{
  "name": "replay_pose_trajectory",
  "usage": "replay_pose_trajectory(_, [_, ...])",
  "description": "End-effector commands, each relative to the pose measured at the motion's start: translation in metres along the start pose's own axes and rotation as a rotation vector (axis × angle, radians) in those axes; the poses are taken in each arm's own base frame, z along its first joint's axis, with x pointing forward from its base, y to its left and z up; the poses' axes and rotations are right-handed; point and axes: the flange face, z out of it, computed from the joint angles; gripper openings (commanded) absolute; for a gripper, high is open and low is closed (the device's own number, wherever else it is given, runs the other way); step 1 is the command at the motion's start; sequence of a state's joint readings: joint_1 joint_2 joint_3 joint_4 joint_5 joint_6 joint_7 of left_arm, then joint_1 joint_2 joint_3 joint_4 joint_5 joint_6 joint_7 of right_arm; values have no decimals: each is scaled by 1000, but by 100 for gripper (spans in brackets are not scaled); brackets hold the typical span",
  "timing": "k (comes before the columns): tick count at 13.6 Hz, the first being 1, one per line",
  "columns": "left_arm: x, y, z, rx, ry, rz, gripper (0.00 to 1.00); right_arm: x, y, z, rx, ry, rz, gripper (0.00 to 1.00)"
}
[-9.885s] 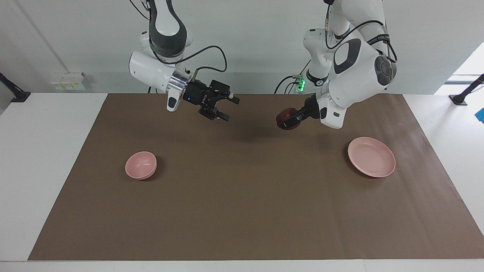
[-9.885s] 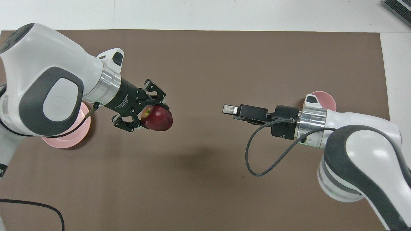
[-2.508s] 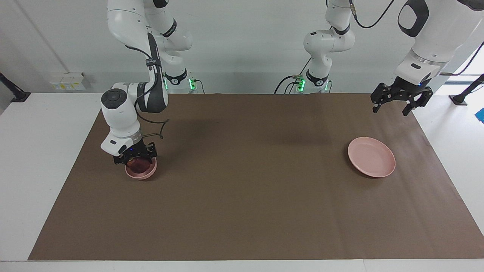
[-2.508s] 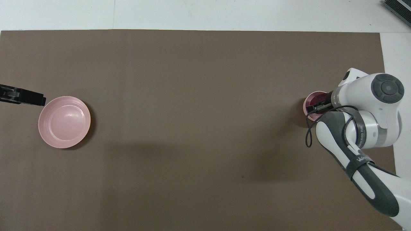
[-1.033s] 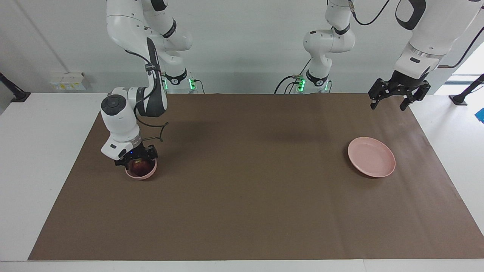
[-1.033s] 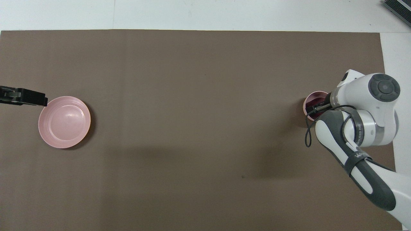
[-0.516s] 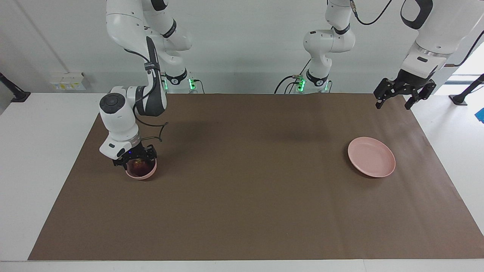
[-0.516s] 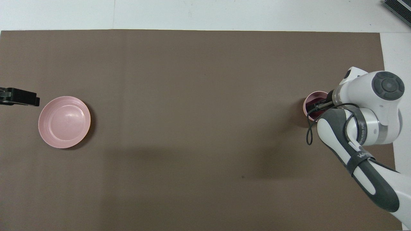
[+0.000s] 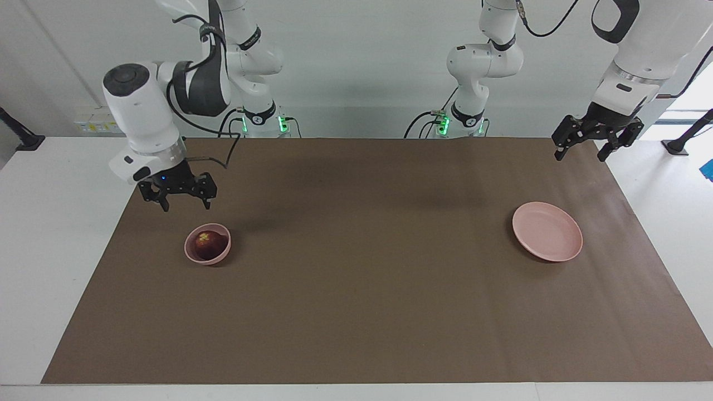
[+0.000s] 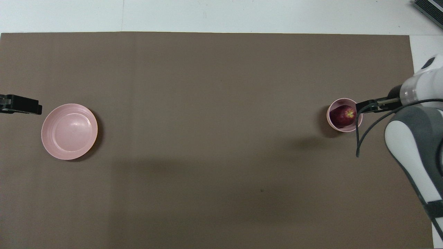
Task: Move apple from plate to bowl
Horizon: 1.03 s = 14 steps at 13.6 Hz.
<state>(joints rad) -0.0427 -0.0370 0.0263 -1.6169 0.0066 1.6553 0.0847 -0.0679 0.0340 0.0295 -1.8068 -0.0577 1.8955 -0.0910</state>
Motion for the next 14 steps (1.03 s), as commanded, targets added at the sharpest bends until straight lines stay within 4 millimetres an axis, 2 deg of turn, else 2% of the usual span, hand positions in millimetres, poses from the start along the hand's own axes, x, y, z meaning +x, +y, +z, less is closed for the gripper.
replay_pose_trajectory(1, [-5, -2, -5, 4, -5, 11, 100, -13, -2, -55, 26, -34, 56, 100])
replay_pose_trajectory(4, [-5, 0, -5, 3, -10, 14, 100, -26, -5, -112, 57, -82, 85, 100])
replay_pose_trajectory(6, [-4, 1, -5, 2, 1, 22, 100, -32, -10, -131, 95, -98, 101, 100])
replay_pose_trajectory(8, [-4, 5, -5, 1, -3, 11, 100, -46, -6, -152, 92, -62, 115, 100])
replay_pose_trajectory(11, [-6, 1, -4, -9, -85, 6, 100, -49, -7, -149, 89, -69, 100, 100])
replay_pose_trajectory(12, [1, -1, 3, -8, -135, 4, 100, -49, -14, -150, 69, -68, 85, 100])
replay_pose_trajectory(14, [4, 0, -5, -5, -119, 18, 100, -49, -12, -150, 63, -66, 81, 100])
